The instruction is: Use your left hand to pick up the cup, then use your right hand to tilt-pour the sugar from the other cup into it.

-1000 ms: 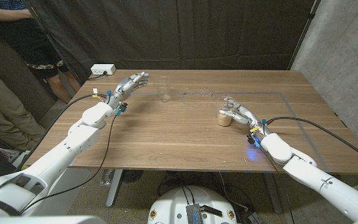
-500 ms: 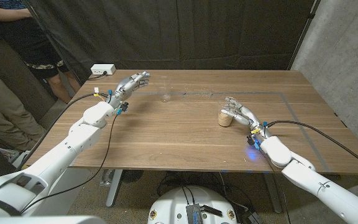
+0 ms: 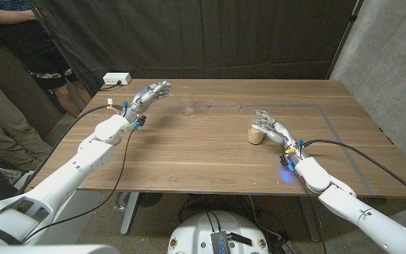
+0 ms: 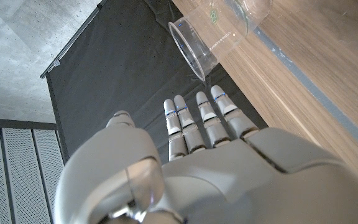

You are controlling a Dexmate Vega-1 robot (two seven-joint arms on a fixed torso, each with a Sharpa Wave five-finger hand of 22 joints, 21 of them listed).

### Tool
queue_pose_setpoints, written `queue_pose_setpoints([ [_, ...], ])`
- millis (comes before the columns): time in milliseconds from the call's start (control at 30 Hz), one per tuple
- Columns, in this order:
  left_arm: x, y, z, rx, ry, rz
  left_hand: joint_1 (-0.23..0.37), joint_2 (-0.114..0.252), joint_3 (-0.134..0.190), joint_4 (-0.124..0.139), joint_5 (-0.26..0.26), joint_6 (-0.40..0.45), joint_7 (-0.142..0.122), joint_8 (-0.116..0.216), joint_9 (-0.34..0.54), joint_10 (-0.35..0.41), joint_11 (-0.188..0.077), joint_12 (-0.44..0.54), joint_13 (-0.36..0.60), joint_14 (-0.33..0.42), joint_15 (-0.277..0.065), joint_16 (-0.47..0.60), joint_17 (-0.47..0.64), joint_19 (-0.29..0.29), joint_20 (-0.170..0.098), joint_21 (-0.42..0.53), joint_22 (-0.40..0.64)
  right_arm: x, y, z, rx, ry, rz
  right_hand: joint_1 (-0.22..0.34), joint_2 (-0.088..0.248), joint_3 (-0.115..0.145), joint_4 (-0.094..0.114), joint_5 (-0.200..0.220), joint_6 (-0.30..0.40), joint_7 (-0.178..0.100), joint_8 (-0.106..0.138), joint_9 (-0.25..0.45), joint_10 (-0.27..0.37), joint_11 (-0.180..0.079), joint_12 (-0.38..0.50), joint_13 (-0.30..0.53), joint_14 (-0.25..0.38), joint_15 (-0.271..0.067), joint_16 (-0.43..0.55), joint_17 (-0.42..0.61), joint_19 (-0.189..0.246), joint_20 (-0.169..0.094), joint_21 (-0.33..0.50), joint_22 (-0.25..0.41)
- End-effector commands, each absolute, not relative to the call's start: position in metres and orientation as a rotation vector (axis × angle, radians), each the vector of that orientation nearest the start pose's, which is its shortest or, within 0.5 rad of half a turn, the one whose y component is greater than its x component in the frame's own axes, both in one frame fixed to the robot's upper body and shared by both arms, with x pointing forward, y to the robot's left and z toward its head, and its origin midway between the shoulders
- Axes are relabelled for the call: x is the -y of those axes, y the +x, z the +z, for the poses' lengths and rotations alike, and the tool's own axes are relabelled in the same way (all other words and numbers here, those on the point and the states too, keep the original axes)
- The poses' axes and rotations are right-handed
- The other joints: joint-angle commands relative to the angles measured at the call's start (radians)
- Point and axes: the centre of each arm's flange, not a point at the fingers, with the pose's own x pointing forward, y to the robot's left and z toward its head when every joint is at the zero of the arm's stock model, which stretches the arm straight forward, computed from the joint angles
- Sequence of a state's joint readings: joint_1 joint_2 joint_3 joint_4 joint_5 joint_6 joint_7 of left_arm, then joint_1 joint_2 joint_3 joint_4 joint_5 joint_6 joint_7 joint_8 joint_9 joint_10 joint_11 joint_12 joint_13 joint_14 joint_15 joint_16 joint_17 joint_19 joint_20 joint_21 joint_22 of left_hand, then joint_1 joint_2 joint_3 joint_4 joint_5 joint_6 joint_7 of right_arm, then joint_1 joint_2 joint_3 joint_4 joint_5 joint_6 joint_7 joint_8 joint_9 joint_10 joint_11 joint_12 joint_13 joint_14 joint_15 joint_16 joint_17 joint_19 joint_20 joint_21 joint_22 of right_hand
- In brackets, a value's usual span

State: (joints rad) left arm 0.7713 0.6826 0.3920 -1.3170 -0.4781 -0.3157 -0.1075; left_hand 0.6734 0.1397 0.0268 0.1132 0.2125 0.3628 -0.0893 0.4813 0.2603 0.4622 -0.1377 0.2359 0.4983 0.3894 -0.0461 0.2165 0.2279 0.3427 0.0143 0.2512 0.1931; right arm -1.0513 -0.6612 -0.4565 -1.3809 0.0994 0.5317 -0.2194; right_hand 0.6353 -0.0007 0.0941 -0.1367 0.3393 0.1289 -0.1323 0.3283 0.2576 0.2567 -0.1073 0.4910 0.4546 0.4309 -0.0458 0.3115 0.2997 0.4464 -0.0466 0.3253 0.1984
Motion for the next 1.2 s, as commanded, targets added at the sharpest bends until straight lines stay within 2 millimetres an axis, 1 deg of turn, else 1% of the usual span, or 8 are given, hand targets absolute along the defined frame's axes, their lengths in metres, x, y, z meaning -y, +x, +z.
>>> queue_pose_setpoints([
  [33, -0.328, 0.635, 0.026, 0.667, 0.333, -0.22, -0.002, 0.001, 0.004, -0.001, 0.002, 0.01, 0.003, 0.001, 0.0, 0.007, 0.003, 0.002, 0.003, 0.008, -0.107, 0.002, 0.002, 0.0, -0.003, -0.002, 0.006, 0.278, 0.592, -0.118, 0.74, -0.461, 0.178, 0.019, 0.0, 0.007, -0.005, -0.005, 0.019, -0.004, 0.012, 0.006, 0.017, 0.002, 0.015, 0.013, 0.021, -0.181, 0.009, 0.009, 0.02, -0.146, 0.008, 0.007],
  [167, -0.326, 0.635, 0.026, 0.665, 0.333, -0.218, -0.002, 0.001, 0.005, -0.001, 0.002, 0.011, 0.004, 0.001, 0.0, 0.007, 0.005, 0.002, 0.003, 0.008, -0.106, 0.002, 0.002, 0.0, -0.003, -0.002, 0.006, 0.279, 0.593, -0.115, 0.749, -0.463, 0.186, 0.022, 0.001, 0.007, -0.005, -0.007, 0.022, -0.003, 0.015, 0.008, 0.021, 0.001, 0.021, 0.019, 0.026, -0.181, 0.01, 0.013, 0.024, -0.148, 0.009, 0.008],
  [367, -0.325, 0.636, 0.025, 0.662, 0.328, -0.217, -0.002, 0.001, 0.006, -0.001, 0.002, 0.011, 0.003, 0.001, 0.0, 0.007, 0.001, 0.002, 0.003, 0.008, -0.106, 0.002, 0.003, 0.001, -0.004, -0.002, 0.006, 0.282, 0.59, -0.106, 0.76, -0.445, 0.186, 0.026, 0.002, 0.008, -0.005, -0.01, 0.028, -0.004, 0.019, 0.011, 0.027, 0.002, 0.029, 0.025, 0.031, -0.181, 0.011, 0.017, 0.026, -0.148, 0.01, 0.009],
  [667, -0.324, 0.638, 0.022, 0.655, 0.318, -0.213, -0.002, 0.001, 0.007, -0.002, 0.001, 0.012, 0.002, 0.001, 0.0, 0.007, 0.002, 0.002, 0.003, 0.009, -0.109, 0.002, 0.003, 0.001, -0.003, -0.002, 0.006, 0.29, 0.587, -0.098, 0.744, -0.411, 0.187, 0.029, 0.003, 0.007, -0.005, -0.014, 0.033, 0.0, 0.024, 0.014, 0.026, 0.004, 0.036, 0.034, 0.038, -0.181, 0.013, 0.023, 0.029, -0.146, 0.011, 0.011],
  [867, -0.323, 0.638, 0.022, 0.655, 0.326, -0.207, -0.002, 0.001, 0.008, -0.002, 0.001, 0.011, 0.002, 0.0, 0.0, 0.008, 0.002, 0.002, 0.003, 0.01, -0.109, 0.002, 0.003, 0.001, -0.003, -0.002, 0.006, 0.295, 0.587, -0.09, 0.732, -0.392, 0.193, 0.038, 0.004, 0.009, -0.008, -0.017, 0.046, 0.003, 0.031, 0.016, 0.032, 0.008, 0.045, 0.042, 0.041, -0.181, 0.012, 0.028, 0.033, -0.141, 0.012, 0.012],
  [1200, -0.32, 0.639, 0.021, 0.654, 0.354, -0.199, -0.002, 0.0, 0.009, -0.003, 0.001, 0.01, 0.0, -0.001, 0.0, 0.007, 0.001, 0.001, 0.004, 0.008, -0.108, 0.001, 0.003, 0.002, -0.004, -0.003, 0.006, 0.304, 0.592, -0.076, 0.722, -0.384, 0.2, 0.044, 0.006, 0.011, -0.007, -0.023, 0.049, 0.006, 0.034, 0.019, 0.03, 0.012, 0.052, 0.051, 0.046, -0.181, 0.012, 0.035, 0.035, -0.135, 0.013, 0.014],
])
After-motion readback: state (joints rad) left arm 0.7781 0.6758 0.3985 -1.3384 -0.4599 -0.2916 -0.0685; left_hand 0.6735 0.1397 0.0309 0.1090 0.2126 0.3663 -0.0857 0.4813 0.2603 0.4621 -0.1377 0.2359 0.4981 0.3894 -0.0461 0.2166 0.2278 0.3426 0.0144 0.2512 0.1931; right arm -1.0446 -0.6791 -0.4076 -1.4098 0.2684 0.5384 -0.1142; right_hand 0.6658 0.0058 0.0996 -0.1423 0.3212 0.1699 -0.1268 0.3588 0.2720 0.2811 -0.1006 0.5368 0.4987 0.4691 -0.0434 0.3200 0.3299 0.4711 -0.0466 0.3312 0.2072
